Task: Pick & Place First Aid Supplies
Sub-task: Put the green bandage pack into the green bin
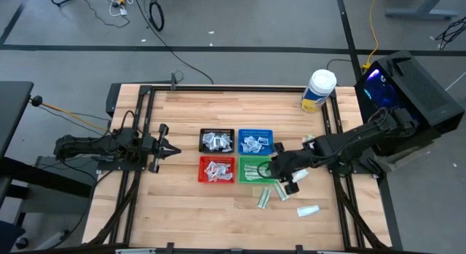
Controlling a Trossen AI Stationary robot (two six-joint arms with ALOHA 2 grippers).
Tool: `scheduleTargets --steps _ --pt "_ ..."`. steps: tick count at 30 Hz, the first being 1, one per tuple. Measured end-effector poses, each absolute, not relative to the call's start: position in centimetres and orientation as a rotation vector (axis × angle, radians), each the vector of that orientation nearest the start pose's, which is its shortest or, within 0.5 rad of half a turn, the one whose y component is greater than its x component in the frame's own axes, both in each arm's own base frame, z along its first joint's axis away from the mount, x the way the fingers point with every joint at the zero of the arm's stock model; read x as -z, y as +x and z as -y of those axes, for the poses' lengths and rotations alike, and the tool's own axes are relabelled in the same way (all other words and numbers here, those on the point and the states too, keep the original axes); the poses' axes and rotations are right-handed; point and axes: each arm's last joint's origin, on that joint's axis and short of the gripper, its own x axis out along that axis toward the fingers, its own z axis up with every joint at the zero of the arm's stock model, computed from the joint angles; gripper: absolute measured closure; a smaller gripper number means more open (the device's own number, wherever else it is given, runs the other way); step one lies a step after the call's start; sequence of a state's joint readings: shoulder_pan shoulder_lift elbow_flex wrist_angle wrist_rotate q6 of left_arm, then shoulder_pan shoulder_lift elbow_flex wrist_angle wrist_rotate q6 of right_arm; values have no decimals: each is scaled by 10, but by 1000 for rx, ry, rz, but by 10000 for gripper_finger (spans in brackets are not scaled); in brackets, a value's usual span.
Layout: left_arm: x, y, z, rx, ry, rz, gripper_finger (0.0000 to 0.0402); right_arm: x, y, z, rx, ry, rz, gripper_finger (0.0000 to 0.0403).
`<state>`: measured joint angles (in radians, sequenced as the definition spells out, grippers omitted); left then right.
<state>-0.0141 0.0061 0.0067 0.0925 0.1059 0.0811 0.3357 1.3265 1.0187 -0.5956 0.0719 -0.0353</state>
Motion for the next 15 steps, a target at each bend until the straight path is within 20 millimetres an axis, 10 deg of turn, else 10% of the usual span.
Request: scheduleTargets --steps 15 --pt "-174 97 4 116 85 98 376 -243 306 -68 -143 -106 -753 278"
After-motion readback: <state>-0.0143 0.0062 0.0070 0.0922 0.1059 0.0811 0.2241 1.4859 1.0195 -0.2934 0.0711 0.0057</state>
